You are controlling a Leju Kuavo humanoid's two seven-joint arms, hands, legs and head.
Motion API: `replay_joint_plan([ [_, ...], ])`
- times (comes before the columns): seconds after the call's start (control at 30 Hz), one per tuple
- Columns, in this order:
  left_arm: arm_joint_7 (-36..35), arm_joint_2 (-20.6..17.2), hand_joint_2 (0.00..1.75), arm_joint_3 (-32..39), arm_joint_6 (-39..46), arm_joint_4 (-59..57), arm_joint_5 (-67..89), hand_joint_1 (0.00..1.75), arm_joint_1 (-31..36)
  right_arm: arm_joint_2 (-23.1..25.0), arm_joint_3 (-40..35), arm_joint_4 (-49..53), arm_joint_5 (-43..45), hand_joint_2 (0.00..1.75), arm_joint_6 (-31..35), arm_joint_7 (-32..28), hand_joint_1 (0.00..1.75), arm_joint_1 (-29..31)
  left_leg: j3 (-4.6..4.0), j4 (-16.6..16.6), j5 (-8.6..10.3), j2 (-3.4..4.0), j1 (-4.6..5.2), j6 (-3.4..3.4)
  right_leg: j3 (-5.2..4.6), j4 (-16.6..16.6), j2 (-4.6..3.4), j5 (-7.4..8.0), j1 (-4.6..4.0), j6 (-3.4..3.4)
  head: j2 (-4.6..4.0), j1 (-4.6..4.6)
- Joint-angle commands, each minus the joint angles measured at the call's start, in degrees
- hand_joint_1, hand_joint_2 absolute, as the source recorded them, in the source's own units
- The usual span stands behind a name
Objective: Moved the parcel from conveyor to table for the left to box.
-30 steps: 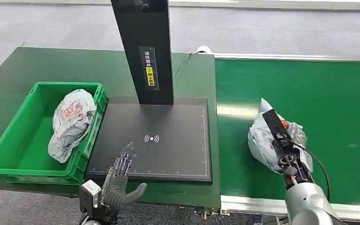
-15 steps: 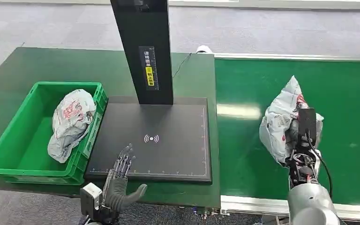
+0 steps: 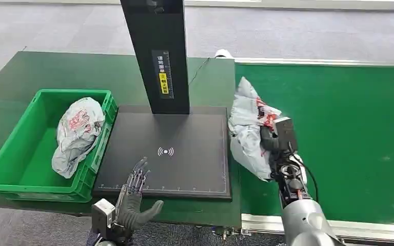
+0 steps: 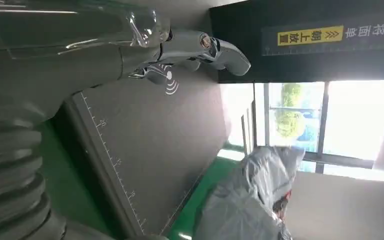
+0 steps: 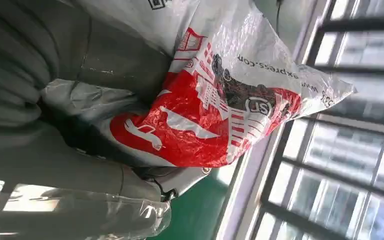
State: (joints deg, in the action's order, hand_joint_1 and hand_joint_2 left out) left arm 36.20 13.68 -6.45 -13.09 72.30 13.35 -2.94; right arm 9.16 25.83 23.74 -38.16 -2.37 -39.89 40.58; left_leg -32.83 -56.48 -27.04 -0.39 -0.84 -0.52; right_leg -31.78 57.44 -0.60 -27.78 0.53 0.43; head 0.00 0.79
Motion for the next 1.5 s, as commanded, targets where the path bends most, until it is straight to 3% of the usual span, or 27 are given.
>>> replay_joint_plan([
  [0.03,0.0,-1.4,1.75,0.9,-0.6,-2.9,0.6,0.00,1.1,4.0,-28.1,10.8,13.1,1.75,-3.8,-0.1,1.75,-4.3,-0.02,0.0,0.00,0.14,0.02,0.02,-0.06,0.0,-0.09,0.03,0.01,-0.01,0.00,0.00],
  [0.07,0.0,-1.4,1.75,1.0,-0.7,-2.6,0.7,0.00,1.0,4.2,-32.0,16.1,18.6,1.75,-4.5,-0.1,1.75,-5.8,-0.01,0.0,-0.01,0.21,0.03,0.03,-0.06,0.0,-0.14,0.04,0.01,-0.02,0.00,0.00],
  [0.13,0.0,-1.4,1.75,1.0,-0.7,-2.6,0.7,0.00,1.1,4.6,-32.2,15.8,18.6,1.75,-4.1,-0.1,1.75,-5.7,-0.11,0.0,0.01,0.11,0.04,0.02,-0.14,0.0,-0.06,0.02,0.03,-0.01,0.00,0.00],
  [0.2,-0.1,-1.3,1.75,1.1,-1.1,-2.5,0.7,0.00,1.3,4.2,-35.6,21.0,25.2,1.75,-5.0,-0.1,1.75,-7.3,-0.11,0.0,0.00,0.14,0.05,0.02,-0.16,0.0,-0.09,0.02,0.04,-0.02,0.00,0.00],
  [1.0,-0.1,-1.1,1.75,1.0,-1.1,-2.6,0.8,0.00,1.5,3.9,-37.1,22.2,28.3,1.75,-6.2,-0.1,1.75,-8.2,-0.08,0.0,0.01,0.01,0.03,0.01,-0.09,0.0,0.03,0.01,0.02,-0.01,0.00,0.00],
  [1.13,-0.9,-0.9,1.75,0.5,-1.2,-0.2,1.2,0.00,0.3,5.0,-40.1,9.1,28.4,1.75,-8.1,0.4,1.75,-4.0,-0.04,0.0,-0.01,0.11,0.02,0.02,-0.07,0.0,-0.07,0.02,0.01,-0.01,0.00,0.00],
  [1.17,-0.9,-0.8,1.75,0.5,-1.2,-0.2,1.2,0.00,0.2,5.1,-40.2,7.1,27.7,1.75,-7.0,0.2,0.51,-3.5,0.03,0.1,-0.01,0.16,0.03,0.03,-0.01,-0.1,-0.08,0.03,0.01,-0.02,0.00,0.00],
  [1.2,-0.9,-0.8,1.75,0.5,-1.2,-0.2,1.2,0.00,0.2,5.1,-40.2,7.0,27.6,1.75,-7.0,0.2,0.00,-3.6,0.03,0.0,-0.02,0.18,0.03,0.03,-0.02,0.0,-0.11,0.03,0.01,-0.01,0.00,0.00],
  [1.27,-1.0,-0.8,1.75,0.4,-1.3,-0.1,1.2,0.00,0.2,5.3,-40.7,3.8,26.3,1.75,-5.8,0.7,0.00,-2.6,0.10,0.1,0.01,0.17,0.03,0.05,0.07,-0.1,-0.06,0.05,0.01,-0.03,0.00,0.00],
  [1.37,-1.8,-0.5,1.75,0.7,-1.3,1.0,1.4,0.00,-0.3,5.4,-41.7,0.2,21.8,1.75,-1.6,7.4,0.00,-2.0,0.05,0.1,-0.01,0.18,0.04,0.04,0.03,-0.1,-0.12,0.05,0.02,-0.01,0.00,0.02],
  [1.5,-2.4,-0.2,1.75,0.8,-1.5,1.9,1.5,0.00,-0.5,5.6,-41.7,-1.2,20.7,1.75,-1.5,8.0,0.00,-2.4,0.05,0.1,-0.01,0.07,0.01,0.04,0.07,-0.1,0.04,0.00,-0.01,-0.03,0.00,0.02],
])
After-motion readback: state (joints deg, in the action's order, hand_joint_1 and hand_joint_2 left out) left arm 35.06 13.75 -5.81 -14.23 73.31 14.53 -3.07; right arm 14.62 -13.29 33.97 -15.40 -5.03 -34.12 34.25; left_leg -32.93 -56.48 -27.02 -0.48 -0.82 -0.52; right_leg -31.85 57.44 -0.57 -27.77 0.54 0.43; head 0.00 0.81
